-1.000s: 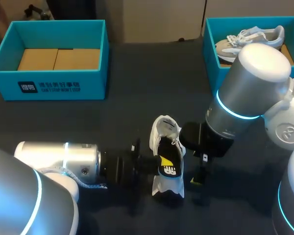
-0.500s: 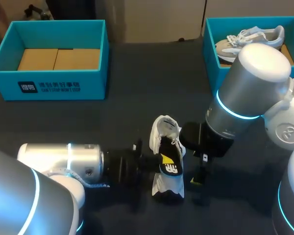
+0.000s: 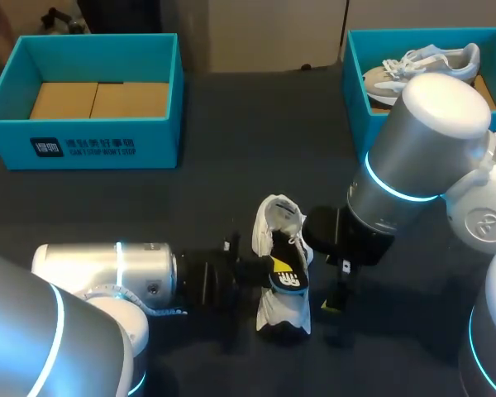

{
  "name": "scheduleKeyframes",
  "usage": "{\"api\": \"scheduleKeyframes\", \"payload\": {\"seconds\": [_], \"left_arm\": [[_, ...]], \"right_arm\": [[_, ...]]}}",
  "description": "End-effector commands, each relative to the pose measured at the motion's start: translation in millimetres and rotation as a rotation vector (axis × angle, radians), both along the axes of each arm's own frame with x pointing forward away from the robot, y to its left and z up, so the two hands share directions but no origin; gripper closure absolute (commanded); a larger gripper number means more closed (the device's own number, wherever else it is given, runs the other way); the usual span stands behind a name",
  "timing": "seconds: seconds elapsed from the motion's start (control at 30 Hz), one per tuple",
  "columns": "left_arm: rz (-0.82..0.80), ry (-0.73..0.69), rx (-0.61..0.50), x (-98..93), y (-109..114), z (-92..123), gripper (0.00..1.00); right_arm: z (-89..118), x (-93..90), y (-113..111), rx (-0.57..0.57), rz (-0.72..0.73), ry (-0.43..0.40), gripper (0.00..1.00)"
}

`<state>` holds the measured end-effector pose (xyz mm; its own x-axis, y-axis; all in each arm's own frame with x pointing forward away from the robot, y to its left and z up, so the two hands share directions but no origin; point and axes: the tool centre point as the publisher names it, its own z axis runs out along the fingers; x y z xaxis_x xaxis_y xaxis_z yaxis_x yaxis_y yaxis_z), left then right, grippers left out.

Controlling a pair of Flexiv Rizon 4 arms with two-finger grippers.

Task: Take the shoe out of the shoebox, open the shoe tongue, remove and reinsert the insole, then place the shoe into the shoebox

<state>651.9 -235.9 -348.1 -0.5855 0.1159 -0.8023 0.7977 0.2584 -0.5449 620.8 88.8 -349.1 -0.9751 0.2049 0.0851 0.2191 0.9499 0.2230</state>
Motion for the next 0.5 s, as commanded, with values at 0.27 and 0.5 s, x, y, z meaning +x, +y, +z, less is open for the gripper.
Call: {"api": "scheduleKeyframes", "payload": {"seconds": [0.27,0.5], "left_arm": [[-0.027,0.020,-0.003,-4.4,5.8,5.4,0.78],[-0.027,0.020,-0.003,-4.4,5.8,5.4,0.78]], "right_arm": [[-1.2,-0.8,0.4,0.000,-0.001,-0.001,0.00],[-1.2,-0.8,0.4,0.000,-0.001,-0.001,0.00]]}}
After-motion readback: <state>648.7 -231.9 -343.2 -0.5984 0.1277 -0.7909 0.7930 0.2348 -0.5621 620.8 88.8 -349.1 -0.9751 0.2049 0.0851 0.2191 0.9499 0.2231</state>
